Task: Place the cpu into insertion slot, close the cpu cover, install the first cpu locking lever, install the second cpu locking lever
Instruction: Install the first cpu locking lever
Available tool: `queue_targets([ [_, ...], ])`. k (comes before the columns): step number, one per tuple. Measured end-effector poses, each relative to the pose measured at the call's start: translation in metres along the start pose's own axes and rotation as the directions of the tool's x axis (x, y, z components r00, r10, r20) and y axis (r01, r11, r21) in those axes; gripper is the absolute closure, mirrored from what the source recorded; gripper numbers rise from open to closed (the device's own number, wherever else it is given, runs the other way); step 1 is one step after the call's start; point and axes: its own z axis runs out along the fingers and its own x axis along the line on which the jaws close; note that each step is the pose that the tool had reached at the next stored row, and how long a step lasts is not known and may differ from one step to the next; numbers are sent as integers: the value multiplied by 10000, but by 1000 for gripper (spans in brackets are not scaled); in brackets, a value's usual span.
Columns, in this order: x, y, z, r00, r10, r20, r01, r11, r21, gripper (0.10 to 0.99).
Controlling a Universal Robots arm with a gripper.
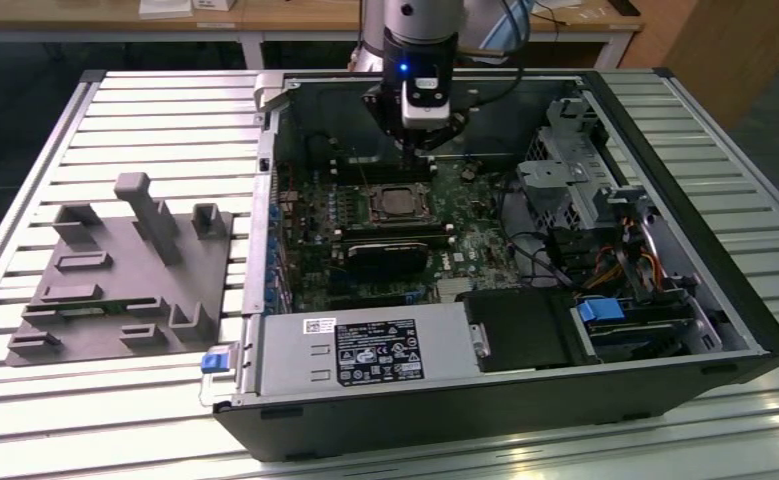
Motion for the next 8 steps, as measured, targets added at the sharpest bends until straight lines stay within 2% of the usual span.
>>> queue_targets([
  [4,0,0,3,9975,-713,-8,713,9975,-22,980],
  [8,0,0,6,9895,-1444,-15,1444,9895,-43,980],
])
